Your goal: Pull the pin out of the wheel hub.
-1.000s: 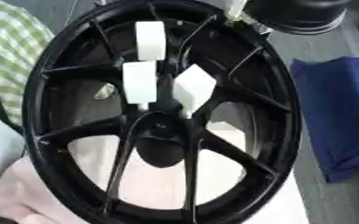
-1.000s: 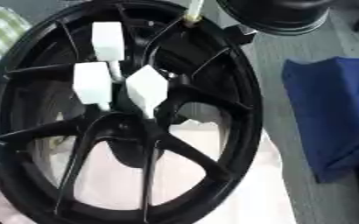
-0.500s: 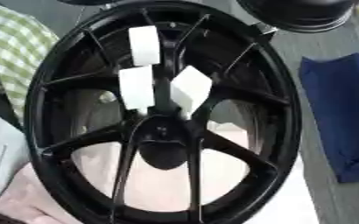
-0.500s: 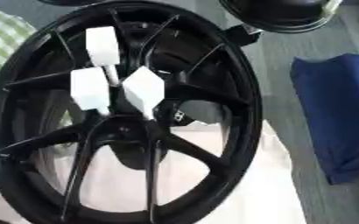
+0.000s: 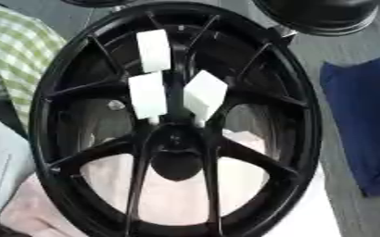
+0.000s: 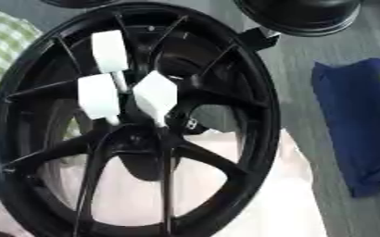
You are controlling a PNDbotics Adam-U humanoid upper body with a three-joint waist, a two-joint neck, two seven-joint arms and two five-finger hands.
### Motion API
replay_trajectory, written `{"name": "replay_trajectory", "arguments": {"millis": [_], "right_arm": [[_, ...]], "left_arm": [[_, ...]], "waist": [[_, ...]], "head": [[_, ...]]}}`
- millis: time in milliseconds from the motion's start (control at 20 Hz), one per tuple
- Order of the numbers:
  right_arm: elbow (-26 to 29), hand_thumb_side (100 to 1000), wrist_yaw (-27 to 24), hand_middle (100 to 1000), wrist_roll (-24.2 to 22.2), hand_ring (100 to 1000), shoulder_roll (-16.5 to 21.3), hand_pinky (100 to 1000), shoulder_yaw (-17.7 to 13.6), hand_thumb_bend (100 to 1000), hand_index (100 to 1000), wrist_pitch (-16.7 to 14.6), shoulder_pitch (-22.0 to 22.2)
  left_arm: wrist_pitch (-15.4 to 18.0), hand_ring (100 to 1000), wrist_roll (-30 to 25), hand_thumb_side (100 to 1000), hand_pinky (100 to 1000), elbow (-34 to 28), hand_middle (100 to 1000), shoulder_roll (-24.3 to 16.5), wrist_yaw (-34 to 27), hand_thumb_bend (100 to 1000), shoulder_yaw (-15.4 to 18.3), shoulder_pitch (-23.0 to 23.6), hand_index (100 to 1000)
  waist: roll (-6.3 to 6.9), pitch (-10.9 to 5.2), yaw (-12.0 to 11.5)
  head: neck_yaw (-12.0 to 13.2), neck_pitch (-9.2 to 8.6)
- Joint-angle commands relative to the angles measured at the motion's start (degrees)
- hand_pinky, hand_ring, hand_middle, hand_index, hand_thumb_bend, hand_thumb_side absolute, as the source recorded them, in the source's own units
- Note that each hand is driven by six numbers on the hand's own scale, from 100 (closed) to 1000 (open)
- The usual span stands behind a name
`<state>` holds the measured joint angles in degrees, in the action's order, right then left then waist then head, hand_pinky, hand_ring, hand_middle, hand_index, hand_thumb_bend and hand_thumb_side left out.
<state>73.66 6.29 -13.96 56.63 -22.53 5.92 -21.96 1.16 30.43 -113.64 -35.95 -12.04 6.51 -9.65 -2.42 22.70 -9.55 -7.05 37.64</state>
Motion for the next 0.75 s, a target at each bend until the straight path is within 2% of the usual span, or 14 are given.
{"name": "replay_trajectory", "arguments": {"millis": [50,100,150,200,300,400,500,750], "right_arm": [[5.2,362,3.0,903,2.9,924,0.9,901,-2.7,173,880,0.1,0.9],[6.7,498,3.7,861,3.8,894,0.4,896,-2.8,100,843,0.2,0.6],[8.1,529,3.6,850,4.7,887,-0.1,895,-2.6,100,834,-0.2,-0.2],[9.6,610,3.1,820,5.6,865,-0.7,891,-2.1,100,800,-0.9,-1.1],[12.4,653,1.6,791,7.3,851,-1.5,889,-0.6,100,774,-2.4,-3.1],[15.1,686,0.1,772,9.0,836,-2.2,883,1.6,100,753,-3.9,-5.2],[17.8,682,-1.6,756,10.7,825,-3.0,881,3.8,100,737,-4.9,-6.9],[24.6,649,-5.8,744,14.9,814,-4.9,877,9.5,100,725,-4.0,-10.5]], "left_arm": [[0.1,1000,-0.5,765,687,-1.0,835,-1.1,-0.3,418,0.0,-0.6,790],[0.0,1000,-0.6,764,686,-1.0,835,-1.1,-0.4,418,0.0,-0.6,790],[0.0,1000,-0.6,764,686,-1.0,835,-1.0,-0.5,418,0.0,-0.7,790],[0.0,1000,-0.6,763,686,-1.0,834,-0.9,-0.5,419,-0.1,-0.8,790],[0.1,1000,-0.8,761,686,-1.0,834,-0.9,-0.6,420,-0.2,-1.1,790],[0.3,1000,-1.0,758,686,-1.0,834,-0.9,-0.5,421,-0.4,-1.3,790],[0.5,1000,-0.9,757,685,-1.0,833,-0.8,-0.5,421,-0.4,-1.4,790],[0.6,1000,-0.9,756,684,-1.0,832,-0.6,-0.6,423,-0.6,-1.8,790]], "waist": [[-0.09,-1.48,-0.3],[-0.12,-1.53,-0.4],[-0.14,-1.57,-0.6],[-0.12,-1.61,-0.7],[-0.06,-1.66,-1.0],[-0.07,-1.71,-1.3],[-0.13,-1.72,-1.6],[-0.35,-1.73,-2.2]], "head": [[-0.7,-0.24],[-0.9,-0.16],[-1.0,-0.13],[-1.0,-0.08],[-1.2,0.07],[-1.5,-0.05],[-1.7,-0.19],[-1.9,-0.36]]}}
